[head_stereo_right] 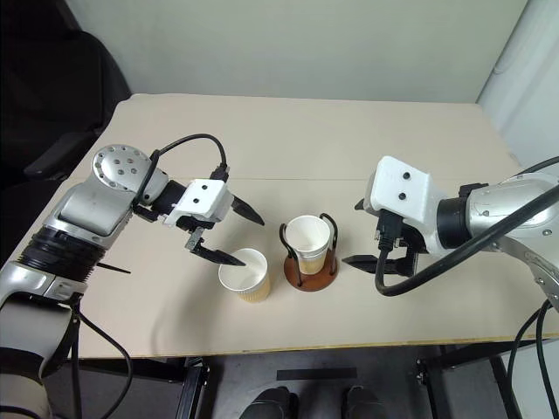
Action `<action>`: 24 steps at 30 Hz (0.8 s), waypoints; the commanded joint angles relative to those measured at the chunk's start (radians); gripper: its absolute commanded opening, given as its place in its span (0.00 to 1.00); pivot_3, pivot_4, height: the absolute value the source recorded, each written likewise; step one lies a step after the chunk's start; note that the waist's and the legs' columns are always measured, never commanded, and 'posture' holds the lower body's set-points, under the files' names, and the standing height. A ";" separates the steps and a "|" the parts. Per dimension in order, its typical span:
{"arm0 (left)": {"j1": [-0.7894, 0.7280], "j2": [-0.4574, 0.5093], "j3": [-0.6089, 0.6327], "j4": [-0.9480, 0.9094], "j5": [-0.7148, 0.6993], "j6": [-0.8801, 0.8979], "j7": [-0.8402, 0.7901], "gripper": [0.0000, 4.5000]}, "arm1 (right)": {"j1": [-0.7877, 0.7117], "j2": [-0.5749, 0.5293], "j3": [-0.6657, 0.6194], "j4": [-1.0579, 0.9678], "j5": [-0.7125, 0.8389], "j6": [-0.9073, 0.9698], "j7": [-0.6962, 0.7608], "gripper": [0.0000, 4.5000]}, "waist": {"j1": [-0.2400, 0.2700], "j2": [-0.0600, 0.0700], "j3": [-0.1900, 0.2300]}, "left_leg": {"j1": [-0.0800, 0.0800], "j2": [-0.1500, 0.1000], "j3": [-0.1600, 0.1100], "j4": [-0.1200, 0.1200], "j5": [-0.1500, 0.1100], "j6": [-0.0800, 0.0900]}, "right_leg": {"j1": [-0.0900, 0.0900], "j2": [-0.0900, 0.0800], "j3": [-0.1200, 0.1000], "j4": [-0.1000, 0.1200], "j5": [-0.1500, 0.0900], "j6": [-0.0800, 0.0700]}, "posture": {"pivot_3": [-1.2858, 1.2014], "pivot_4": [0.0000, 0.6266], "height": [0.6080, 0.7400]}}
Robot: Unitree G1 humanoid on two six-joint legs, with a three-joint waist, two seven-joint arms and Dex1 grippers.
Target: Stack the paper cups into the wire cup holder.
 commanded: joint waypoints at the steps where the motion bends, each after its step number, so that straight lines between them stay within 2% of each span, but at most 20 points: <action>1: -0.011 0.006 -0.006 -0.013 -0.024 -0.005 -0.033 0.96 | -0.010 -0.013 -0.015 -0.007 -0.010 -0.023 -0.007 0.99 | 0.001 0.000 0.000 | 0.000 0.000 0.000 0.000 0.000 0.000 | 0.000 0.000 0.000 0.000 0.000 0.000 | 0.52 0.24 1.00; 4: 0.001 0.010 -0.021 -0.021 -0.029 -0.003 -0.033 0.81 | -0.006 -0.014 -0.015 -0.003 -0.005 -0.023 -0.009 0.99 | 0.001 0.000 0.000 | 0.000 0.000 0.000 0.000 0.000 0.000 | 0.000 0.000 0.000 0.000 0.000 0.000 | 0.52 0.24 1.00; 14: 0.028 0.021 -0.057 -0.005 -0.024 -0.015 -0.033 0.02 | 0.039 -0.027 -0.029 -0.019 0.003 -0.023 -0.011 0.99 | 0.001 0.000 0.000 | 0.000 0.000 0.000 0.000 0.000 0.000 | 0.000 0.000 0.000 0.000 0.000 0.000 | 0.52 0.24 1.00; 24: 0.013 0.040 -0.068 -0.010 -0.064 0.020 -0.033 0.01 | 0.136 -0.047 -0.079 -0.042 0.029 -0.043 0.003 0.99 | 0.002 0.000 0.000 | 0.000 0.000 0.000 0.001 0.000 0.000 | 0.000 0.000 0.000 0.000 0.000 0.000 | 0.52 0.24 1.00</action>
